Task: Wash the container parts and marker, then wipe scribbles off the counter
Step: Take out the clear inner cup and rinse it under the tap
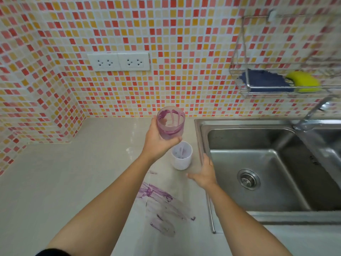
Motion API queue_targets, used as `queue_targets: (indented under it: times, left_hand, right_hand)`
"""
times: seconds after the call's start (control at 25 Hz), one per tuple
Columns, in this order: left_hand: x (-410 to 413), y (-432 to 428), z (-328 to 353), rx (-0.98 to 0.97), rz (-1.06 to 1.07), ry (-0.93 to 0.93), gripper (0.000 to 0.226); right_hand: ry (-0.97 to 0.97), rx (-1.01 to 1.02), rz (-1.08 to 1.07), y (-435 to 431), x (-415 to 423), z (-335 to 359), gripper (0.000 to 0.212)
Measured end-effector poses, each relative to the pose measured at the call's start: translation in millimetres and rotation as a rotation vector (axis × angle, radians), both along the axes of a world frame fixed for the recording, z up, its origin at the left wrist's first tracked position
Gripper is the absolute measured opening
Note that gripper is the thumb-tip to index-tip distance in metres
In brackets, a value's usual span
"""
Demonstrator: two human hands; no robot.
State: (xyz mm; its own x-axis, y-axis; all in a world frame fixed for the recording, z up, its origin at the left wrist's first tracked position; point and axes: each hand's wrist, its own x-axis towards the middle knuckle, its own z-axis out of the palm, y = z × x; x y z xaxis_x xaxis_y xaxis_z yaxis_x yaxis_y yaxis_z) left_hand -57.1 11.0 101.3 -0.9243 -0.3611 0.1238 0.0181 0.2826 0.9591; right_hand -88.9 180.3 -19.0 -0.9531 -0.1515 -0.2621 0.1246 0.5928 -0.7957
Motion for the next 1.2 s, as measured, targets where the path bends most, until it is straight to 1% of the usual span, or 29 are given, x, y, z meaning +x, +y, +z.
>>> queue_targets:
  times: [0.08, 0.2, 0.32, 0.44, 0.52, 0.64, 0.76, 0.88, 1.0, 1.12, 1.2]
  left_hand:
    - [-6.2, 27.0, 13.0, -0.013, -0.098, 0.025, 0.083]
    - [-15.9, 80.6, 17.6, -0.01, -0.235, 0.041, 0.085]
    - [-30.0, 137.0, 3.8, -0.027, -0.294, -0.011, 0.083]
    - [-55.0, 206.7, -21.4, -0.071, -0.328, -0.065, 0.078]
    - [-74.8, 255.0, -41.2, -0.087, -0.326, -0.103, 0.074]
    - [-100.5, 310.2, -71.7, -0.178, -0.217, -0.17, 0.074]
    - [-123.6, 358.6, -97.8, -0.374, -0.135, -0.243, 0.077]
    - [-136.0, 385.8, -114.8, -0.622, -0.128, -0.323, 0.077]
    - [-152.3, 391.3, -132.2, -0.874, -0.169, -0.398, 0.082]
    - [-172.4, 391.5, -138.7, -1.098, -0.198, -0.416, 0.074]
    - [-183.7, 391.7, -136.3, -1.257, -0.22, -0.453, 0.074]
  right_hand:
    - [0.054, 0.04, -0.035, 25.7, 7.0, 6.9, 0.104]
    - [0.131, 0.113, -0.126, 78.9, 9.7, 17.6, 0.085]
    - [0.221, 0.224, -0.174, 142.7, -2.5, 21.3, 0.069]
    - [0.247, 0.346, -0.204, 224.3, -32.1, 10.3, 0.063]
    - [0.278, 0.457, -0.138, 282.1, -56.3, -1.5, 0.064]
    - [0.263, 0.624, -0.002, 360.6, -88.2, -13.6, 0.064]
    - [0.239, 0.761, 0.065, 434.7, -124.6, -24.5, 0.065]
    - [0.205, 0.81, 0.103, 472.6, -153.2, -40.1, 0.064]
    - [0.206, 0.791, 0.148, 487.0, -172.9, -61.4, 0.061]
    - [0.214, 0.731, 0.145, 494.1, -181.8, -76.3, 0.059]
    - [0.236, 0.71, 0.132, 495.6, -182.4, -82.4, 0.06]
